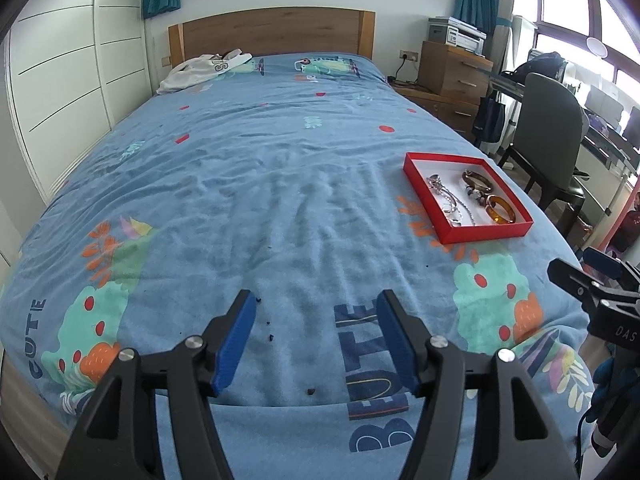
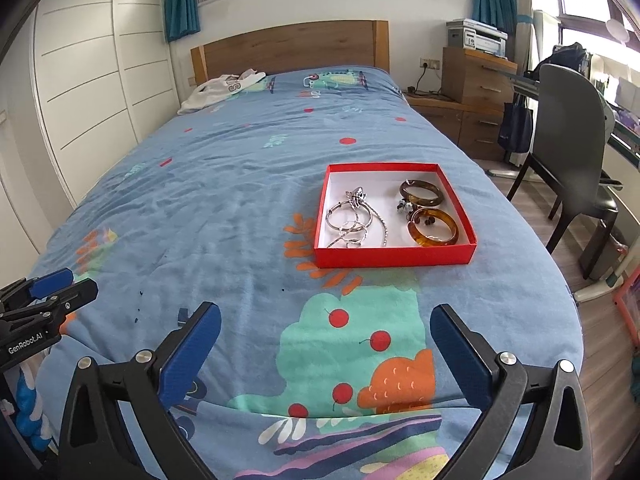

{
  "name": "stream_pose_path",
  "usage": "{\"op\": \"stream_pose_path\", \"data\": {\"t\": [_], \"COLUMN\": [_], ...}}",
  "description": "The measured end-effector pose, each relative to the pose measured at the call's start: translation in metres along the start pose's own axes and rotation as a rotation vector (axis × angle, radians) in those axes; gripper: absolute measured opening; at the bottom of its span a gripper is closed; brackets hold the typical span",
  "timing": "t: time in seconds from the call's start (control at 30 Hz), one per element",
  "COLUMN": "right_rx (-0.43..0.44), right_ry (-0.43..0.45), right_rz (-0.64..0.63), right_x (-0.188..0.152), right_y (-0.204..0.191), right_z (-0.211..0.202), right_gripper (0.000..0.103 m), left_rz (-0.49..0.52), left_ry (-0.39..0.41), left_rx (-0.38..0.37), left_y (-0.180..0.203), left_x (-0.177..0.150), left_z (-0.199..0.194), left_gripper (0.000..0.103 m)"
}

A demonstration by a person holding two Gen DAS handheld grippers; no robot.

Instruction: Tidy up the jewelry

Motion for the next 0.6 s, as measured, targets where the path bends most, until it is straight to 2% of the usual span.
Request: {"op": "stream_pose_path", "data": {"t": [0.6], "right_rx": [0.009], "right_ry": [-0.013], "right_rz": [0.008], "right_x": [-0.0068], "right_y": [-0.0018], "right_z": [0.0063], "right_gripper": [0.102], "left_rz": [0.003], "left_ry": [-0.019], "left_rx": [0.015], "left_y": [-0.004], "left_x": [-0.0079], "left_z": [0.0089], "left_gripper": [0.061]}}
Point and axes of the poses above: each gripper's, at about its wrist camera, not at the fingertips, and z roughly the way its jaws point, y to its right, x to its top, the point moved 3 cm from there along z, roughly the way its jaws point, and after that the axes turned 14 degrees about -z, right-handed, at the moved point
